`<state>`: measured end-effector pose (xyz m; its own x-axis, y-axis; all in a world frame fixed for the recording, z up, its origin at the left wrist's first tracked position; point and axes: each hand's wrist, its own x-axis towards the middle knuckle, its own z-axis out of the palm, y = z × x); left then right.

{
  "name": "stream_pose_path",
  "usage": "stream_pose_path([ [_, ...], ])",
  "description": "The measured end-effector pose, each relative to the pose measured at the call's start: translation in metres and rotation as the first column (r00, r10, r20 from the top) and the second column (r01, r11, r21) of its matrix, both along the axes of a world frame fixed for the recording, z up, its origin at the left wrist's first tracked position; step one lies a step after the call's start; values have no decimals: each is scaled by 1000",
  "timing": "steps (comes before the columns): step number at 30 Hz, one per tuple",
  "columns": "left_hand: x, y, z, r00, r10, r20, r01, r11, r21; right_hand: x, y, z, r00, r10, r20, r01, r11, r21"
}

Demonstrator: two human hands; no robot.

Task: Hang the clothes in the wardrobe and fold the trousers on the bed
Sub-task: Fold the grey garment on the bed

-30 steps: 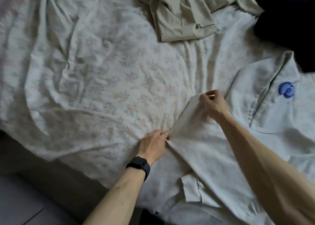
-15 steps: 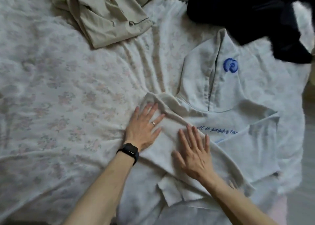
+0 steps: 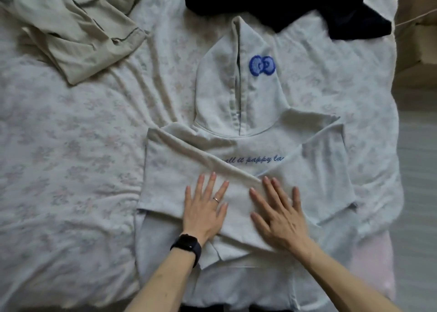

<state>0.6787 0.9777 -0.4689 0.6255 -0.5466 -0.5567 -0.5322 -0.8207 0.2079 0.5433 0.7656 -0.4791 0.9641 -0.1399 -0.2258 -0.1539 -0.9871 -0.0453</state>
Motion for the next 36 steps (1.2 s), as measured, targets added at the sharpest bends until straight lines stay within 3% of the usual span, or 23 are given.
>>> stream_pose_path([
  [4, 8, -28, 14, 993, 119, 3, -119, 991, 64, 10, -48, 7, 990, -104, 96, 100, 994, 39],
  [9, 65, -63, 40, 951, 245, 188, -232, 969, -90, 81, -100, 33, 955, -188, 231, 148, 973, 177],
  [14, 168, -100, 43, 847, 481, 227, -443, 874, -197, 190, -146, 50, 942, -256, 217, 173, 925, 339],
  [18, 242, -121, 36, 786, 615, 67, -595, 782, -185, 265, -170, 38, 907, -411, 92, 313, 804, 505],
  [20, 275, -134, 30, 757, 651, -58, -646, 730, -222, 298, -180, 27, 838, -545, -16, 427, 638, 641],
  [23, 311, -154, 16, 708, 695, -127, -692, 648, -318, 344, -197, 11, 712, -679, -180, 523, 341, 782],
  [25, 330, -162, 8, 644, 729, -232, -751, 546, -372, 370, -207, 6, 685, -692, -226, 514, 240, 823],
  [27, 341, -165, 3, 584, 724, -367, -806, 464, -367, 382, -213, 5, 689, -682, -246, 506, 210, 837],
  [30, 341, -160, 2, 534, 698, -478, -846, 434, -311, 379, -209, 2, 691, -680, -245, 491, 193, 850],
  [36, 324, -146, 41, 622, 603, -499, -779, 412, -473, 360, -188, 42, 683, -709, -174, 382, 144, 913],
])
